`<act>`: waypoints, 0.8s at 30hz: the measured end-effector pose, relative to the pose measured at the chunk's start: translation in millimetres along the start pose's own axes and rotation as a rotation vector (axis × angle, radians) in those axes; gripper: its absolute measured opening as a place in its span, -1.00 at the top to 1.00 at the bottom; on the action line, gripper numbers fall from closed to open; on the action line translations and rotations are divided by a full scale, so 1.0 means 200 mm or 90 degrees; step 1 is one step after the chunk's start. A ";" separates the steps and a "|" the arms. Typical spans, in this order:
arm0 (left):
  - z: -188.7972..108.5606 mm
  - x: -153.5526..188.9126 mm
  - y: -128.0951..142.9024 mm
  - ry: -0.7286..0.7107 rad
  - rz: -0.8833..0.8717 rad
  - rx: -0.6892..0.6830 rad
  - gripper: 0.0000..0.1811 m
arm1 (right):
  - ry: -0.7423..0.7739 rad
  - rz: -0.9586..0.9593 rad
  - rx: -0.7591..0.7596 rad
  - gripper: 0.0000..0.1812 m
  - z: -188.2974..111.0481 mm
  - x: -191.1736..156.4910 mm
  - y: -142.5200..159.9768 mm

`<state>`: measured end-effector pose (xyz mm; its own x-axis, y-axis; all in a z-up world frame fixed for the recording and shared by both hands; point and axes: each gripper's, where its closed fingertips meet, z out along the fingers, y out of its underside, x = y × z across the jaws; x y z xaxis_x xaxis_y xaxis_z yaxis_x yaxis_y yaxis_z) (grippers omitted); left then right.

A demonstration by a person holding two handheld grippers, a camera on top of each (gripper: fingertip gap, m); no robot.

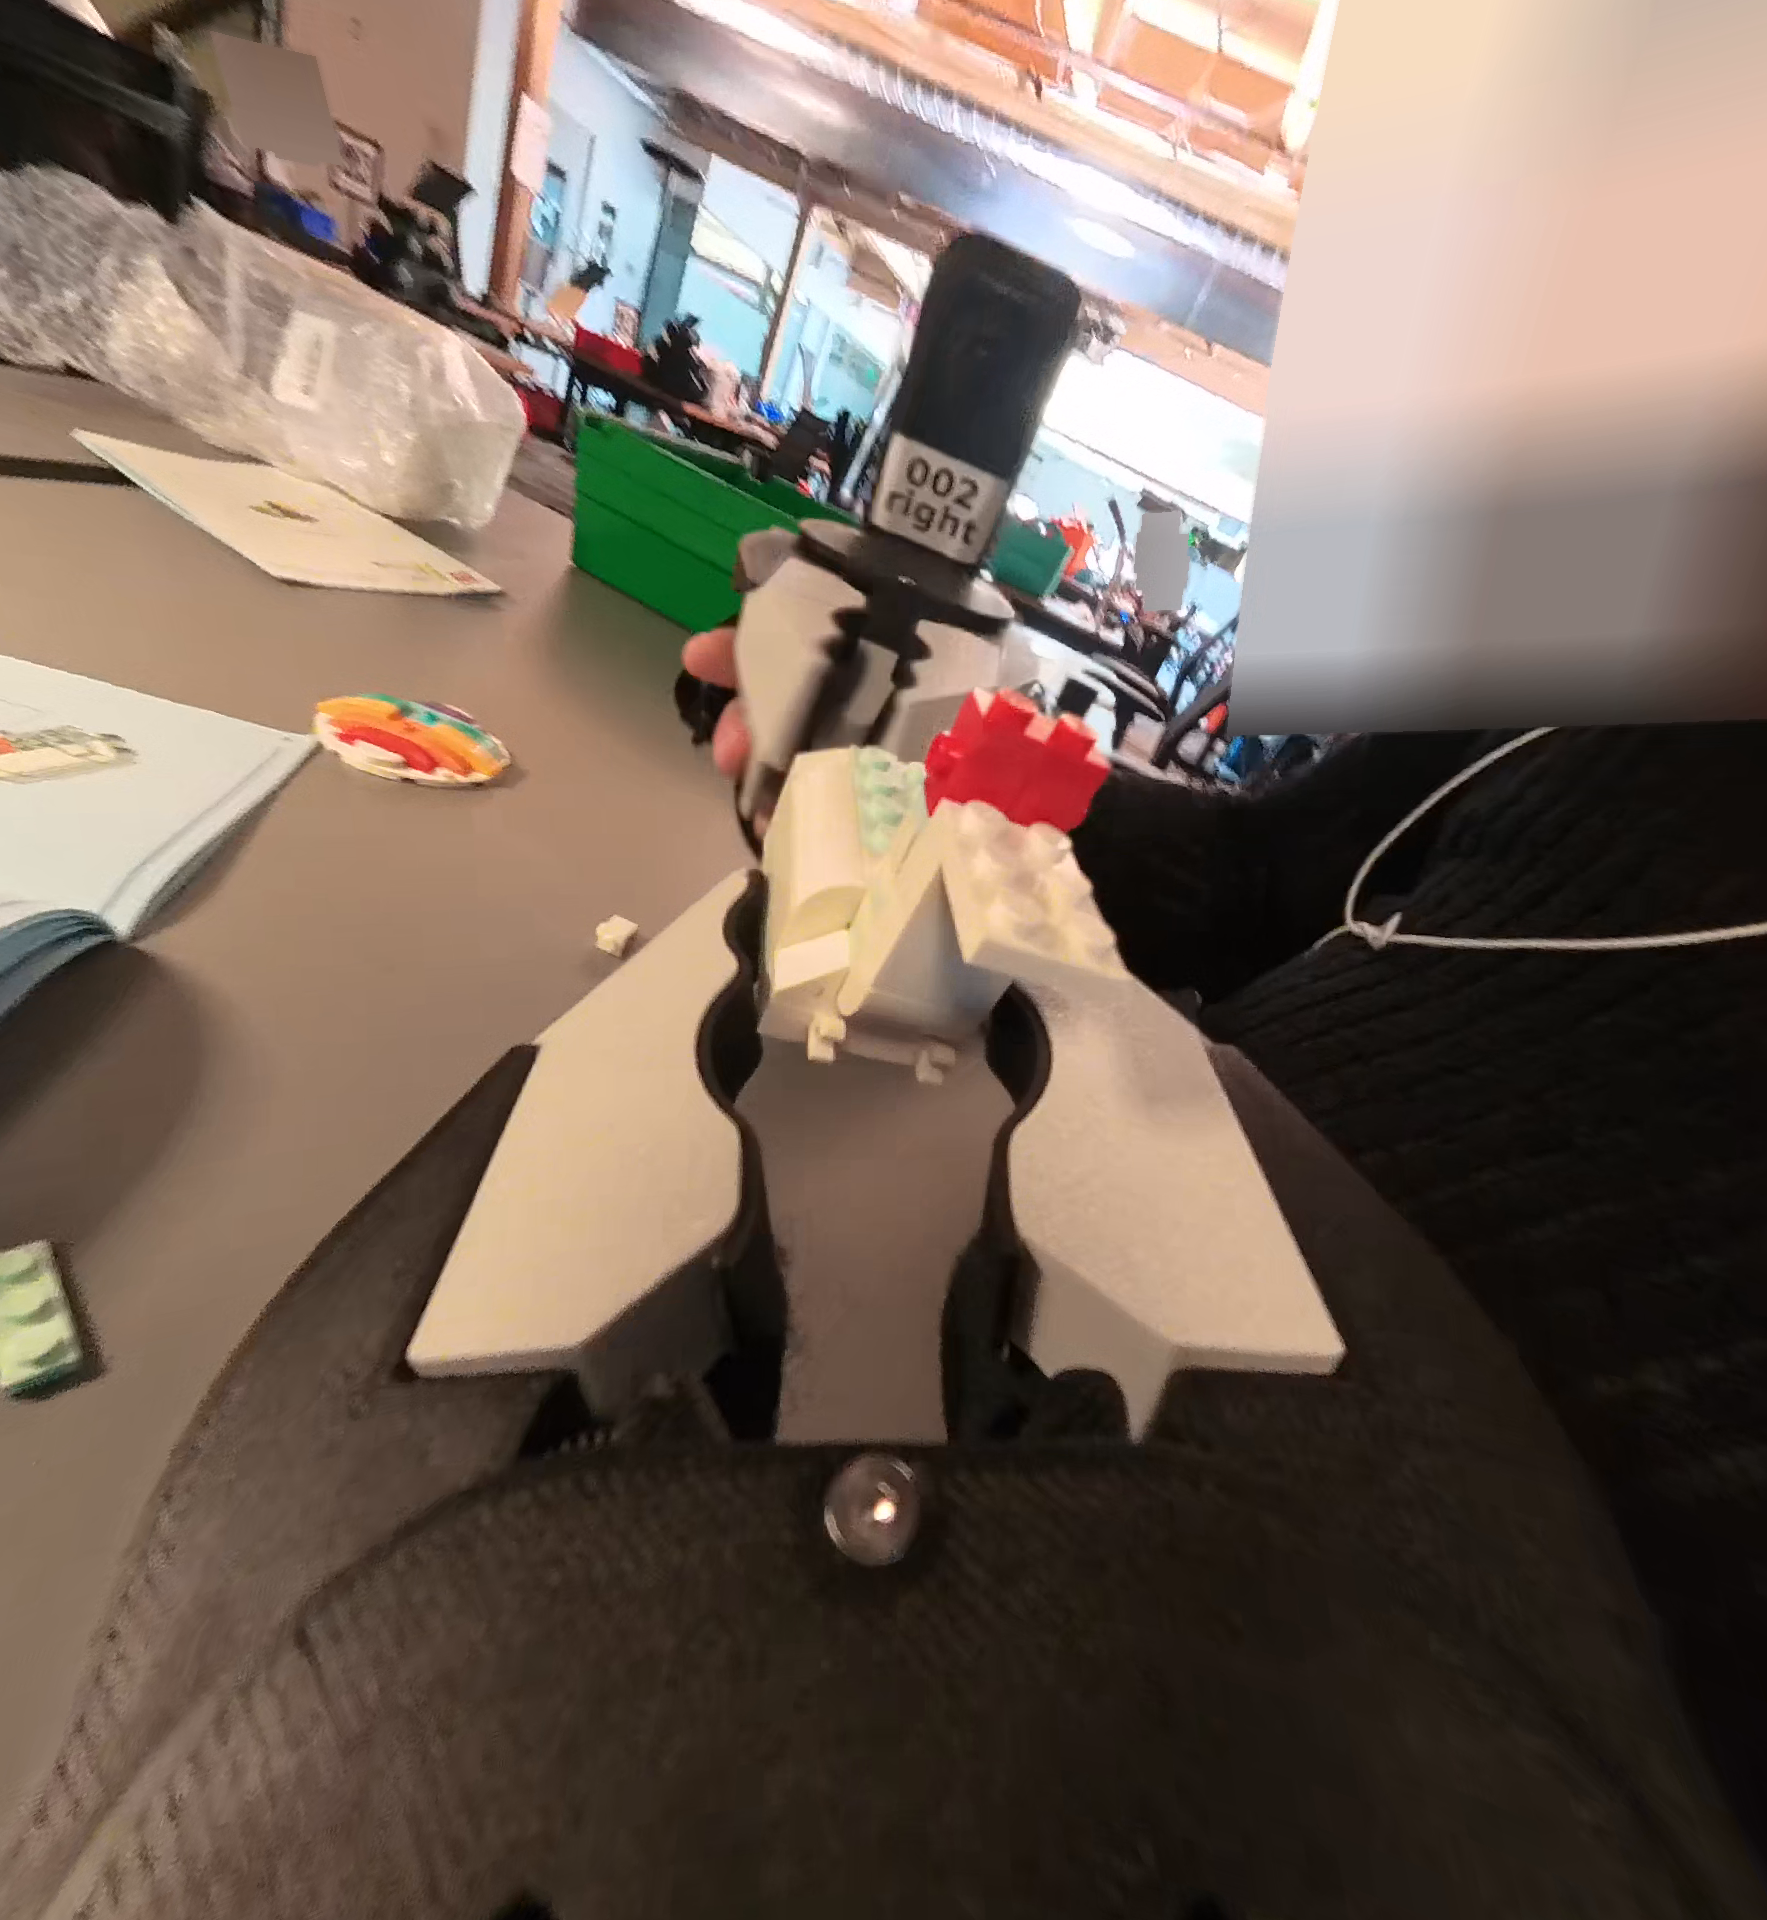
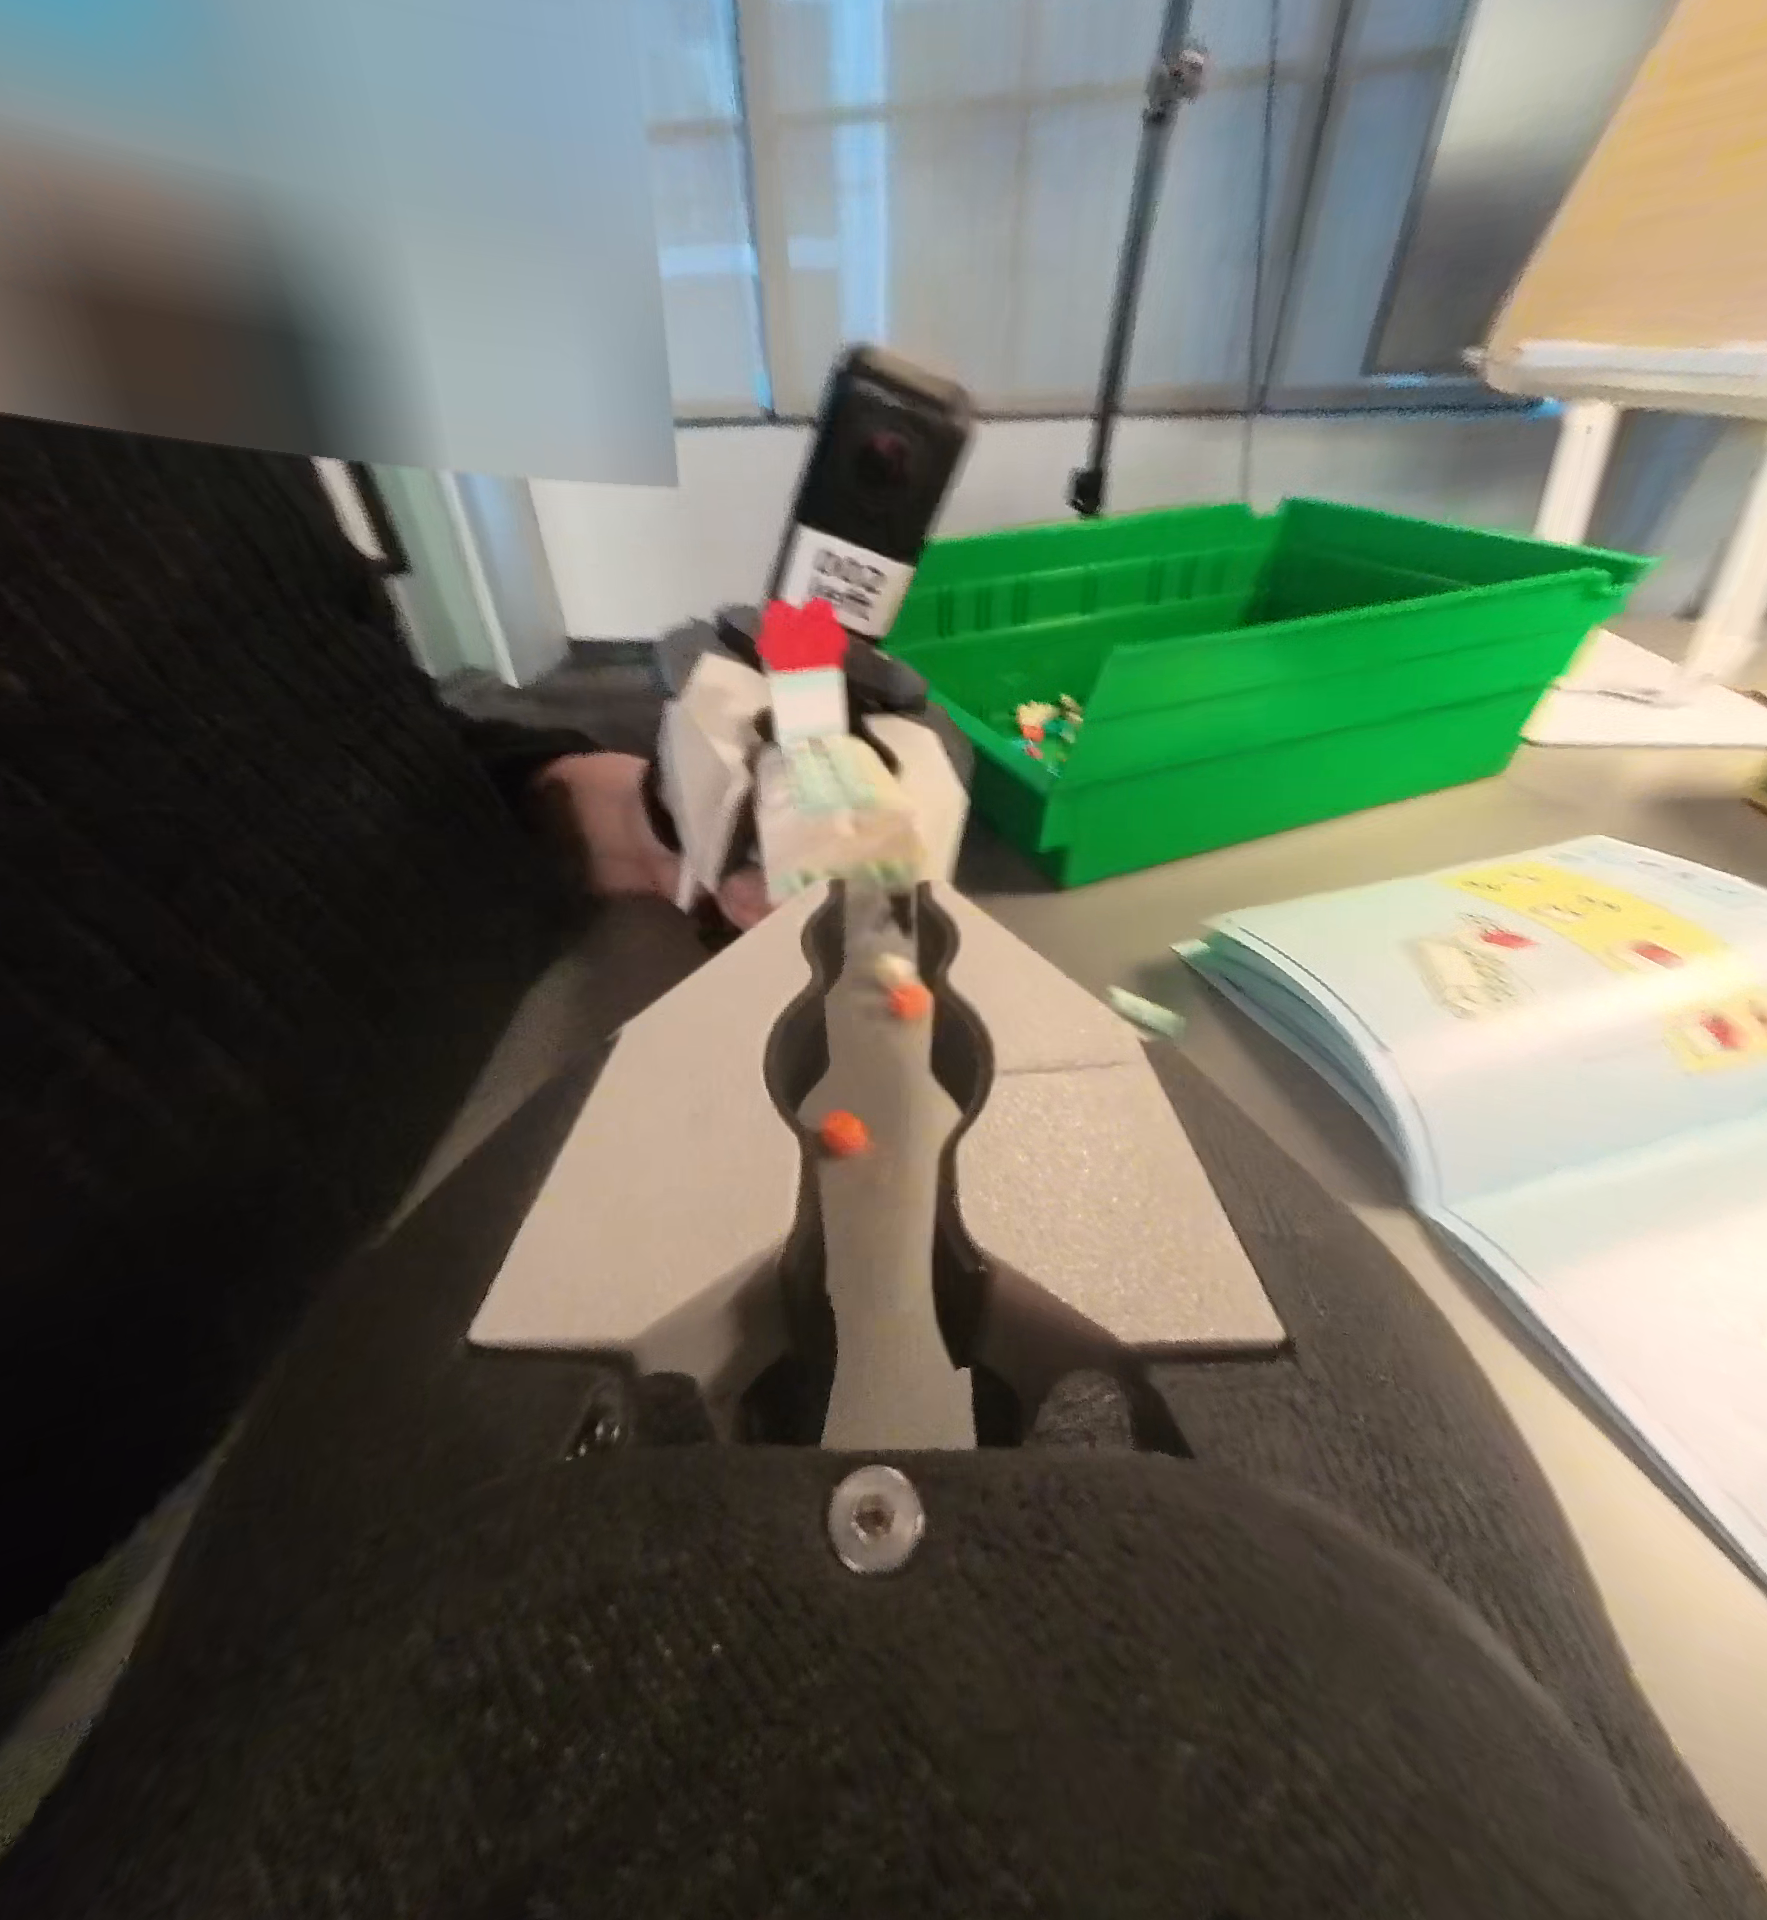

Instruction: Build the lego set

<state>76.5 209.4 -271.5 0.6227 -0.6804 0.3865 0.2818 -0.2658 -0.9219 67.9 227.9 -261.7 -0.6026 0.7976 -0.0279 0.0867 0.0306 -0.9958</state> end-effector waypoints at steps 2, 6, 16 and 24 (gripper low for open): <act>-0.02 -0.01 -0.02 -0.006 -0.008 0.017 0.56 | 0.082 -0.002 -0.043 0.78 -0.10 0.11 0.05; -0.04 -0.03 -0.03 -0.009 -0.027 0.030 0.56 | 0.201 0.019 -0.209 0.69 -0.30 0.25 0.28; -0.03 -0.05 -0.02 -0.013 -0.045 0.024 0.56 | 0.164 0.087 -0.349 0.69 -0.35 0.20 0.52; -0.03 -0.05 -0.01 -0.013 -0.049 0.013 0.56 | 0.151 0.081 -0.351 0.78 -0.28 0.20 0.51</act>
<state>66.1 213.0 -274.0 0.6134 -0.6445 0.4564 0.3439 -0.3023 -0.8890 97.1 296.8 -360.2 -0.3733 0.9257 -0.0610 0.5827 0.1829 -0.7918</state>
